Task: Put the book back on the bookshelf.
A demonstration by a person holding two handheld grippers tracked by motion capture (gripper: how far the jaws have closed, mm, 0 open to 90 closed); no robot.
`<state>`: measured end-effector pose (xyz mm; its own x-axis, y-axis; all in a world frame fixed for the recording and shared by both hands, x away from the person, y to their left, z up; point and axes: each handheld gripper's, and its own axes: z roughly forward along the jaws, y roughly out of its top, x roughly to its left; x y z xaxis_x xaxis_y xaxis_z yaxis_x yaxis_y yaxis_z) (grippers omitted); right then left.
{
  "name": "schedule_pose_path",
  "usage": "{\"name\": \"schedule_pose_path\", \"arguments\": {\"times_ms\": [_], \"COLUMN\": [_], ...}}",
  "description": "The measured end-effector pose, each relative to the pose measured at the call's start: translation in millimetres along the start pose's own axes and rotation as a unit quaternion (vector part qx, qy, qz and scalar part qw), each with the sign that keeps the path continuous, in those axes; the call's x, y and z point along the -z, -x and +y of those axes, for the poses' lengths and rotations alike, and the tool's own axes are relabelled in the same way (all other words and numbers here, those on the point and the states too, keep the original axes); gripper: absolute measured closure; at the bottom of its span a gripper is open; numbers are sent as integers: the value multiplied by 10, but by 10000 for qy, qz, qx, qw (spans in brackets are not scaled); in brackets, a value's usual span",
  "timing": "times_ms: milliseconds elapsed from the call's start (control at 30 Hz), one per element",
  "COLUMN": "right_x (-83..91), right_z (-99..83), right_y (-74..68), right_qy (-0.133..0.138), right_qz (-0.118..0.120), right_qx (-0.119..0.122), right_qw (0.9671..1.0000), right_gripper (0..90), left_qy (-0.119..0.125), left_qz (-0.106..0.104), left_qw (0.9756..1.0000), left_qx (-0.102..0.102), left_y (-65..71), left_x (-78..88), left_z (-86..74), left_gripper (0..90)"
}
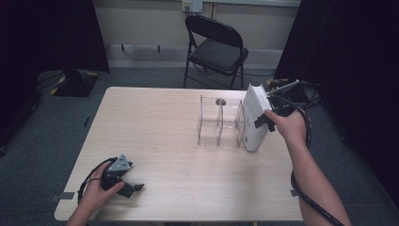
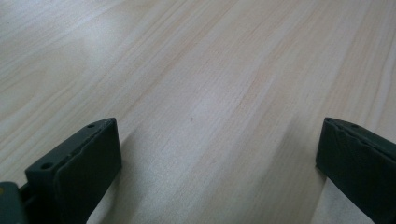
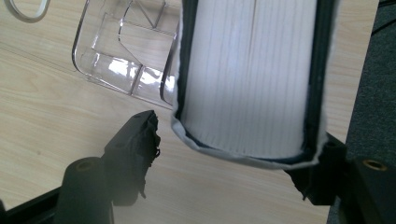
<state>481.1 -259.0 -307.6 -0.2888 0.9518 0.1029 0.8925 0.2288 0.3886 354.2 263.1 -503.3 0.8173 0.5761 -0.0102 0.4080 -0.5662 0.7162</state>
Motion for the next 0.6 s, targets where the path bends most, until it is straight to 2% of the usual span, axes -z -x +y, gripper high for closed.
{"name": "schedule_pose_path", "arguments": {"times_ms": [267, 400, 600], "right_x": [4, -11, 4], "right_z": [-87, -120, -156], "right_y": [-30, -56, -69], "right_qy": [23, 31, 46], "right_qz": [87, 28, 18], "right_qx": [116, 212, 231], "right_qw": [9999, 9998, 9997], "right_gripper": [259, 250, 248], "left_qy": [-14, -4, 18], "left_qz": [17, 16, 75], "left_qw": [10000, 10000, 10000], "left_qx": [-25, -23, -14], "left_y": [-3, -3, 3], "left_x": [2, 1, -3], "left_z": [2, 2, 0], "left_gripper": [0, 0, 0]}}
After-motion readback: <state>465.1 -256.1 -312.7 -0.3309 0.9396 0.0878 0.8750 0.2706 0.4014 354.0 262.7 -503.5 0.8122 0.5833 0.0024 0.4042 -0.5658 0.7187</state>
